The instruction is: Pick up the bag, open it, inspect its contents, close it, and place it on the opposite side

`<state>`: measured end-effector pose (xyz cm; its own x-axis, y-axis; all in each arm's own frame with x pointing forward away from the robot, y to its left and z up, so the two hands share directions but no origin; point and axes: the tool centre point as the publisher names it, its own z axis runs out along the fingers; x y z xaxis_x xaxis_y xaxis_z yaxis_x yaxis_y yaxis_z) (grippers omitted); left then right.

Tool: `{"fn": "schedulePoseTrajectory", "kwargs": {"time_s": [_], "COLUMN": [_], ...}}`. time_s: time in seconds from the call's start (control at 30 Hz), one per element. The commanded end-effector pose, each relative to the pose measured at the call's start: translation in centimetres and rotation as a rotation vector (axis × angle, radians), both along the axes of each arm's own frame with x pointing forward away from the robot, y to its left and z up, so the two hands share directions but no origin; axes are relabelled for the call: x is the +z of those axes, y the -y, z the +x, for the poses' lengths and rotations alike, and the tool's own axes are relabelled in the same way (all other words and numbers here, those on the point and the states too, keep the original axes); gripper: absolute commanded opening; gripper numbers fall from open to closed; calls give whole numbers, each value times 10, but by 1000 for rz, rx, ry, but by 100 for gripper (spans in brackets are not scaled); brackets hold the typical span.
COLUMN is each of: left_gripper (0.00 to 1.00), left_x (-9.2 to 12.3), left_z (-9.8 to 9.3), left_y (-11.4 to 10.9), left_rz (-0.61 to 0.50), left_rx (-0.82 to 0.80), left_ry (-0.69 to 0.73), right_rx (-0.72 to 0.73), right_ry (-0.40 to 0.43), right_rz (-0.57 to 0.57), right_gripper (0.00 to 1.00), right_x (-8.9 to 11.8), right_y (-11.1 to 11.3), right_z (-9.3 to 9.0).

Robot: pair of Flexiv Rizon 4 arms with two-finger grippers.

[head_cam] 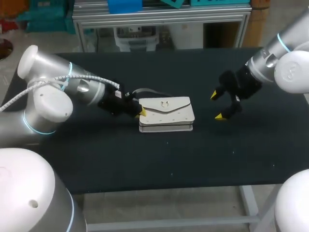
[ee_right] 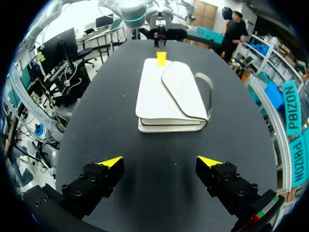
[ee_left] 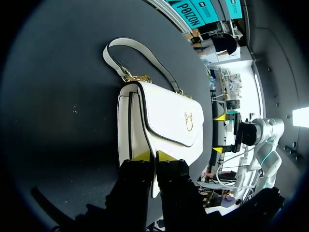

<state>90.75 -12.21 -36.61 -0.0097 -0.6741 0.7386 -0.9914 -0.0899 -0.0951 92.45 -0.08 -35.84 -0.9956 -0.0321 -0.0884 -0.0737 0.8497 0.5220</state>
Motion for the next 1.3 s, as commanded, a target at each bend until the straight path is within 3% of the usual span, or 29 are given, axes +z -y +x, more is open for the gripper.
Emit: {"fn": "schedulePoseTrajectory", "kwargs": {"time_s": [0.03, 0.1, 0.27, 0.43, 0.7, 0.87, 1.03, 1.3], "left_gripper": [0, 100, 100, 100, 100, 100, 100, 100], "left_x": [0, 0, 6, 21, 53, 69, 83, 84], "left_z": [2, 2, 1, -1, 6, 8, -2, -2], "left_y": [-3, -6, -17, -43, -77, -88, -99, -100], "left_rz": [-6, -11, -16, 11, 74, 102, 124, 134], "left_rx": [-2, 1, 21, 54, 46, -54, -346, -378], "left_ry": [-16, -24, -17, 39, 199, 347, 581, 582], "right_rx": [0, 0, 0, 0, 51, 89, 130, 114], "right_ry": [0, 0, 0, 0, 56, 96, 144, 192], "right_rz": [0, 0, 0, 0, -62, -102, -138, -201], "right_gripper": [100, 100, 100, 100, 100, 100, 100, 100], "right_x": [0, 0, 0, 0, 21, 33, 40, 40], "right_y": [-1, -1, -1, -1, -15, -28, -41, -53], "right_z": [0, 0, 0, 0, -2, -6, -11, -16]}}
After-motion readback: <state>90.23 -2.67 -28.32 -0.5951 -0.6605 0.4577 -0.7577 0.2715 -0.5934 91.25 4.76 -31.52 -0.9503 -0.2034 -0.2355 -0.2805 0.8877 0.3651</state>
